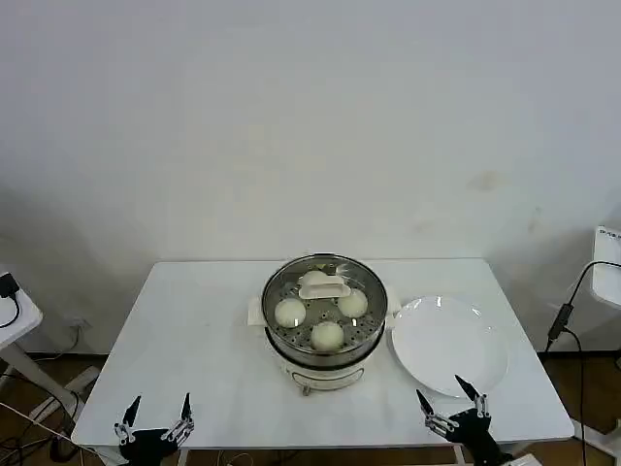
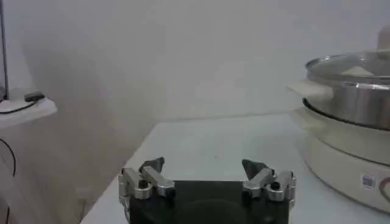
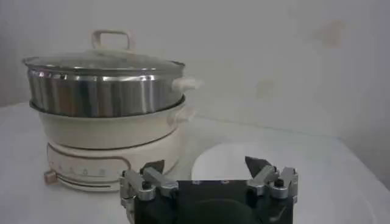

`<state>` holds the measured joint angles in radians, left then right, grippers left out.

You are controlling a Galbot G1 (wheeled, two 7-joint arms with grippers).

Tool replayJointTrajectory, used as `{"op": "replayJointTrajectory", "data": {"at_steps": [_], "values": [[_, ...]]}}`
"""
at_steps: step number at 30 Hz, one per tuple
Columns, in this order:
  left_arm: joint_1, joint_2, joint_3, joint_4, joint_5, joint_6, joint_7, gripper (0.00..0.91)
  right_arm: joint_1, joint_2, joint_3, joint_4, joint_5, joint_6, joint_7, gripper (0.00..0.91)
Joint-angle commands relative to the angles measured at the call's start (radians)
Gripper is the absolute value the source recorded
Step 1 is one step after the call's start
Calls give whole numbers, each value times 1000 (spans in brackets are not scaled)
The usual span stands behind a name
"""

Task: Take steamed baozi put them in steamer then cover it.

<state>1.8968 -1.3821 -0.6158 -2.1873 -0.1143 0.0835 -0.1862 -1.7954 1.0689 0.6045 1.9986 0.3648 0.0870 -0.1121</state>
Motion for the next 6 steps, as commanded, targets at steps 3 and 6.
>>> {"op": "replayJointTrajectory", "data": {"at_steps": [3, 6], "values": [[18, -16, 19, -1, 18, -3, 4, 907, -1, -16, -27, 5, 3, -46, 26, 907], [21, -22, 32, -10, 23, 0, 1, 907, -4, -22, -33, 12, 6, -49, 32, 907]]}}
